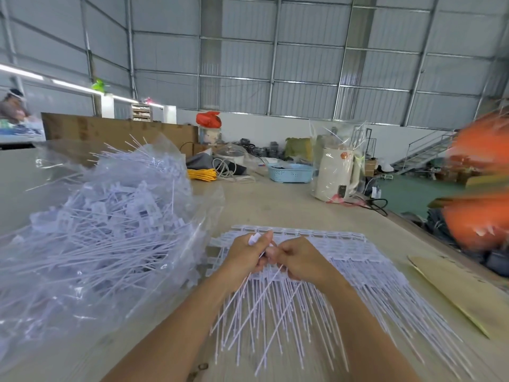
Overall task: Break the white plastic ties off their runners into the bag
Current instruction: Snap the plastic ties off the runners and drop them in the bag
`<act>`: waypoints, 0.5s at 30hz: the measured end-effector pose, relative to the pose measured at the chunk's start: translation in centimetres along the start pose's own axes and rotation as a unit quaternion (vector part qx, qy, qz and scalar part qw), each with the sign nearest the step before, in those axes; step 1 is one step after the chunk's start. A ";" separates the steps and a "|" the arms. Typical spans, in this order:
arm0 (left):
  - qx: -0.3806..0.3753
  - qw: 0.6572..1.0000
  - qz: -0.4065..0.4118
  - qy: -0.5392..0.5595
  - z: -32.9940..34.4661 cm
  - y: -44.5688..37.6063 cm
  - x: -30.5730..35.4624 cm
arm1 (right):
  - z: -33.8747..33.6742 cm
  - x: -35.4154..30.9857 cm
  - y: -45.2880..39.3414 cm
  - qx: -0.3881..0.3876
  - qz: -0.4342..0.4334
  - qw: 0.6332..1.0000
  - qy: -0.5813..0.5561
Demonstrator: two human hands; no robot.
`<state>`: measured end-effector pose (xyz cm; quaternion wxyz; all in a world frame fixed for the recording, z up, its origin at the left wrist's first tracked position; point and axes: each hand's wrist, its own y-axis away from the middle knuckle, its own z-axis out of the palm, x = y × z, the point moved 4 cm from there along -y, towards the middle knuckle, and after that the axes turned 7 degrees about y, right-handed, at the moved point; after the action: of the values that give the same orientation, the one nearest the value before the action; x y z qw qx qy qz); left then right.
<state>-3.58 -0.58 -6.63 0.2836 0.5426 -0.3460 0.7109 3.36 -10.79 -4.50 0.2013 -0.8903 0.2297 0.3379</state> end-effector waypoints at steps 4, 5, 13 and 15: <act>0.004 1.000 -0.012 0.001 0.0 0.0 0.2 | -0.2 -0.9 -0.1 0.057 -0.069 0.991 0.098; 0.003 1.000 -0.013 0.008 0.0 -0.1 0.3 | -0.2 -1.1 -0.2 0.072 -0.076 0.987 0.125; 0.088 0.984 0.007 -0.152 -0.7 -1.2 -0.1 | -0.5 -3.0 0.8 0.126 -0.140 0.920 0.345; 0.169 0.965 -0.013 -0.201 -2.9 -1.9 -0.2 | -1.3 -4.5 1.3 0.168 -0.196 0.950 0.175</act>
<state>-3.72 2.85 -6.94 0.1221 0.7187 -0.2638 0.6316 0.38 -11.29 -0.75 0.3671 -0.9161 0.1356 0.0874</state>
